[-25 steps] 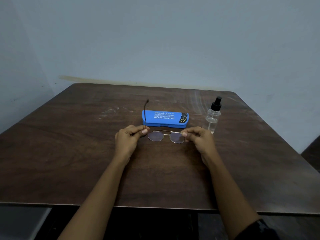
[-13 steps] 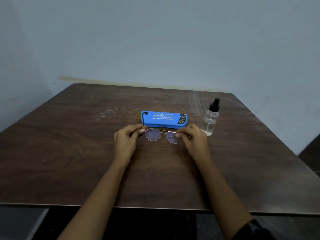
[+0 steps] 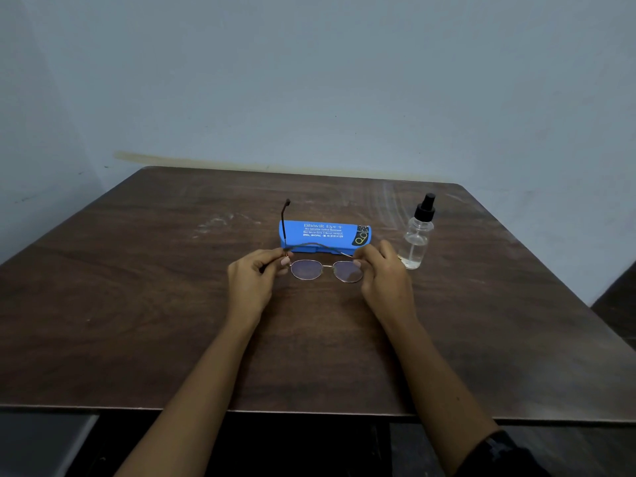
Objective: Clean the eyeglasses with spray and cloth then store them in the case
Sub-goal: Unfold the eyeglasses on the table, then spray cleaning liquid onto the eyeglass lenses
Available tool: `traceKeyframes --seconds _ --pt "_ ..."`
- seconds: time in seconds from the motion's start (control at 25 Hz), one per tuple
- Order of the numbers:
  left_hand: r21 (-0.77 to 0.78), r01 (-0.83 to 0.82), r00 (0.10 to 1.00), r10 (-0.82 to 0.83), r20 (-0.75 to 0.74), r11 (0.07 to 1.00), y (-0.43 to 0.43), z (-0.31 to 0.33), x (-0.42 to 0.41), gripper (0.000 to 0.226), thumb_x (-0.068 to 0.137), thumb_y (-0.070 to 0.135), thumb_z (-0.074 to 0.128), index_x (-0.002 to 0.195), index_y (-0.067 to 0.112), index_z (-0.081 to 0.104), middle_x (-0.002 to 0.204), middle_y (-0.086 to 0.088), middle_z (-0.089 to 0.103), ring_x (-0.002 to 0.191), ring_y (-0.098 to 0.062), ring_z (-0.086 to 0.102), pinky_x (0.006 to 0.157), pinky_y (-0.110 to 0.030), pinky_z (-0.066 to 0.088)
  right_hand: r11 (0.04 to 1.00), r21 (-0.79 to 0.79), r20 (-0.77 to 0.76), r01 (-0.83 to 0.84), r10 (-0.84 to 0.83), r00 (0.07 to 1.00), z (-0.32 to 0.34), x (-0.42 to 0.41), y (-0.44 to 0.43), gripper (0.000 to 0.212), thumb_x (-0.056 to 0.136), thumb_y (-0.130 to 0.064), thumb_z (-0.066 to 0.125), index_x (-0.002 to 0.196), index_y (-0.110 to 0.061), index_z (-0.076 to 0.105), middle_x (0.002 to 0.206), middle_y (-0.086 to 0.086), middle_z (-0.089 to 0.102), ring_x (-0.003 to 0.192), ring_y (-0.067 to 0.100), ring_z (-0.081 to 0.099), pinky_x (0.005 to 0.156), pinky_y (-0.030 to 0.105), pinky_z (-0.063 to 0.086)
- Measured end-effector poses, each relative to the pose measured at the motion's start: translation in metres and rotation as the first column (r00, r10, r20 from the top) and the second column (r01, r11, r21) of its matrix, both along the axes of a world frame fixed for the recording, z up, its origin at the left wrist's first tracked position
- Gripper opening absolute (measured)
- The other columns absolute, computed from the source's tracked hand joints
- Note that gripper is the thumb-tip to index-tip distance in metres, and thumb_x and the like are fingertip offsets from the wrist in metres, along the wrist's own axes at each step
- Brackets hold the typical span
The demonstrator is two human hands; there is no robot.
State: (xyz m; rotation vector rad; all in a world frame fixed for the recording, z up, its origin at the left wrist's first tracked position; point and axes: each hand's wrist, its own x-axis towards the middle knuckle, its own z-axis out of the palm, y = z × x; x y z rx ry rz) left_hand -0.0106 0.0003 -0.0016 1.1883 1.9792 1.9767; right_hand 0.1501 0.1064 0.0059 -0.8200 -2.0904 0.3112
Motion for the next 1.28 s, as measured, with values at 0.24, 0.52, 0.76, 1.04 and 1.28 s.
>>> traceKeyframes --seconds 0.24,0.52,0.76,1.04,1.28 --pt "-0.021 -0.007 1.0 0.007 -0.021 1.0 -0.003 0.003 0.003 0.018 0.079 -0.004 0.062 0.096 -0.003 0.068 0.09 -0.004 0.067 0.064 0.002 0.064 0.064 -0.004 0.049 0.997 -0.064 -0.095 -0.032 0.025 0.995 0.0 0.0 0.002 0.006 0.084 0.0 0.054 0.087 -0.001 0.06 0.087 0.016 0.059 0.075 0.031 0.056 0.065 0.04 0.046" --pt "-0.04 -0.041 0.997 0.038 -0.066 0.998 -0.004 0.004 0.003 0.017 0.078 -0.002 0.065 0.094 -0.001 0.07 0.087 -0.001 0.067 0.063 0.013 0.061 0.064 -0.002 0.046 0.968 -0.245 -0.251 -0.064 0.0 0.968 -0.003 0.001 0.009 0.004 0.086 0.0 0.052 0.084 -0.002 0.054 0.073 0.012 0.062 0.073 0.031 0.059 0.067 0.039 0.048" --pt "-0.064 -0.054 0.99 0.045 -0.13 0.996 -0.003 0.005 0.003 0.014 0.074 -0.002 0.068 0.087 0.002 0.071 0.083 0.001 0.067 0.069 0.011 0.059 0.067 0.001 0.04 0.963 -0.257 -0.283 -0.082 0.006 0.959 -0.003 0.002 0.01 0.003 0.085 0.001 0.054 0.085 -0.001 0.056 0.076 0.014 0.063 0.068 0.028 0.059 0.065 0.039 0.05" --pt "-0.033 -0.047 0.998 0.045 -0.039 0.998 0.003 0.004 -0.002 0.016 0.078 -0.006 0.062 0.079 0.009 0.068 0.076 -0.001 0.067 0.065 -0.001 0.064 0.065 -0.007 0.05 0.966 -0.239 -0.308 -0.099 0.021 0.951 -0.004 0.001 0.008 0.007 0.084 0.0 0.057 0.09 -0.002 0.059 0.085 0.01 0.065 0.065 0.007 0.053 0.062 0.011 0.043" --pt "-0.026 -0.071 0.994 0.068 -0.085 0.997 0.014 0.005 -0.001 0.012 0.077 -0.005 0.063 0.083 0.004 0.068 0.077 0.001 0.067 0.066 0.01 0.063 0.064 -0.001 0.044 0.969 -0.226 -0.399 -0.103 0.004 0.917 -0.003 0.0 0.009 0.023 0.08 0.009 0.051 0.099 -0.002 0.06 0.092 0.008 0.066 0.074 0.015 0.057 0.066 0.016 0.044"
